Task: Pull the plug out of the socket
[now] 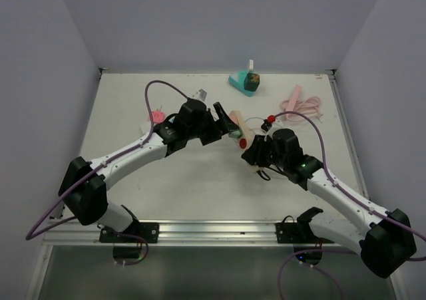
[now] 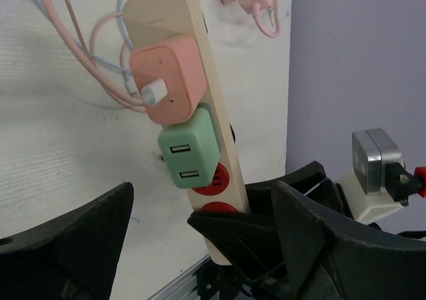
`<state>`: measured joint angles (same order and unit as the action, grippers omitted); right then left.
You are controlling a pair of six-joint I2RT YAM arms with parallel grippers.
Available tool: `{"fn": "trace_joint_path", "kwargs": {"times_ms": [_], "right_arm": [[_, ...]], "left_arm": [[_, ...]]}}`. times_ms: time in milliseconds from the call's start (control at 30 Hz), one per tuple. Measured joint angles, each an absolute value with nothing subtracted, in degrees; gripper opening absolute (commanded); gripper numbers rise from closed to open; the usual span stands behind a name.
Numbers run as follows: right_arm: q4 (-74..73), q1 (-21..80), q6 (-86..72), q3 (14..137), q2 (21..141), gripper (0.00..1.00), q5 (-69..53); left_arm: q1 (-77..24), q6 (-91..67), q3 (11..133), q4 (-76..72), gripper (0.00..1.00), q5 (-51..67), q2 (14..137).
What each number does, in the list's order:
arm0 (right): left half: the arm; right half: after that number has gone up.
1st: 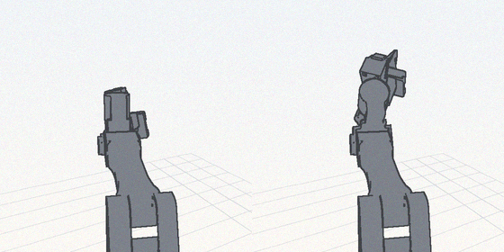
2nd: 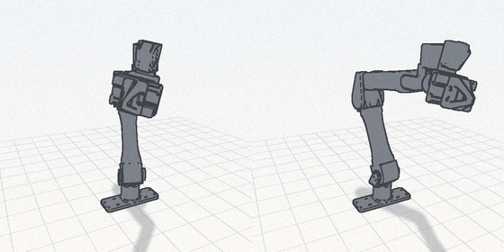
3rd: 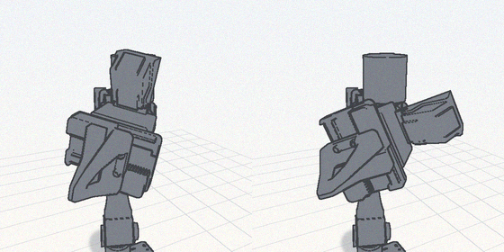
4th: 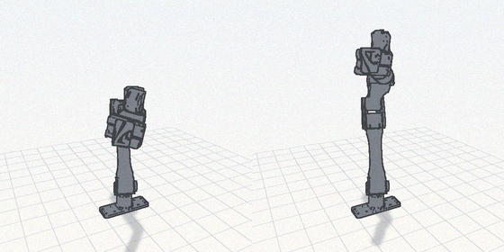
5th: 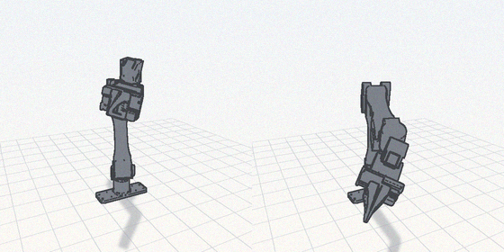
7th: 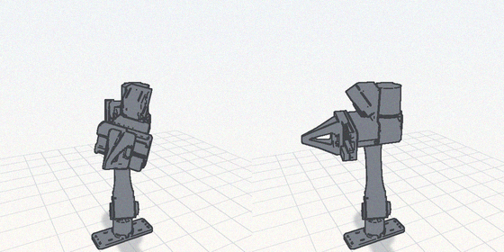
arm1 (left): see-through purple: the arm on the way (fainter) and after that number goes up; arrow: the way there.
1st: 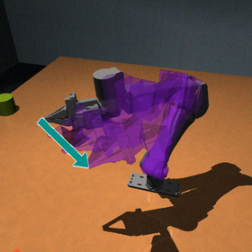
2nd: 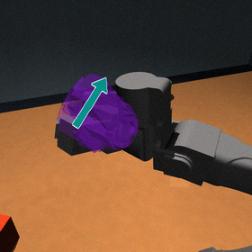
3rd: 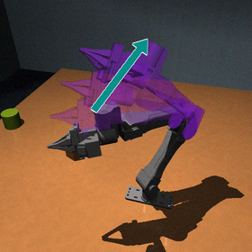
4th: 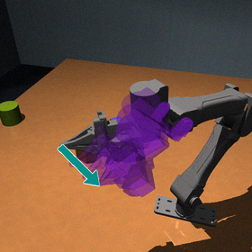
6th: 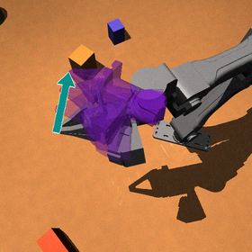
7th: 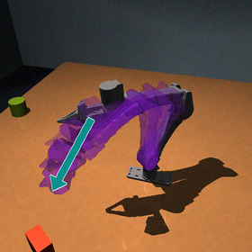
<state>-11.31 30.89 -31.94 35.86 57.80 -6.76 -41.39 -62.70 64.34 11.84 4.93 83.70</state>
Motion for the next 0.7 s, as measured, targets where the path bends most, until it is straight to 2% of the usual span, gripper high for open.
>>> {"fn": "trace_joint_path", "kwargs": {"times_ms": [367,400,467,600,633,700], "right_arm": [[-9.08,33.52,-34.59,35.83,57.67,0.0,-4.97],[-8.93,33.65,-34.63,35.77,57.67,0.0,-4.95],[-8.6,33.8,-34.76,35.59,57.67,0.0,-4.99],[-8.16,34.04,-34.98,35.22,57.67,0.0,-5.02],[-8.08,34.06,-35.24,35.16,57.67,0.0,-4.99],[-7.68,34.06,-35.79,35.11,57.67,0.0,-4.75]], "left_arm": [[-42.35,-64.55,67.31,10.87,0.65,0.75,90.61],[-42.35,-64.6,67.44,10.66,0.6,0.58,90.89],[-42.37,-64.95,67.7,10.2,0.54,0.38,91.37],[-42.41,-65.28,67.77,8.75,0.35,0.38,91.7],[-42.41,-65.47,67.77,8.4,0.23,0.34,91.72],[-42.39,-65.82,67.77,7.53,0.1,0.34,91.72]]}}
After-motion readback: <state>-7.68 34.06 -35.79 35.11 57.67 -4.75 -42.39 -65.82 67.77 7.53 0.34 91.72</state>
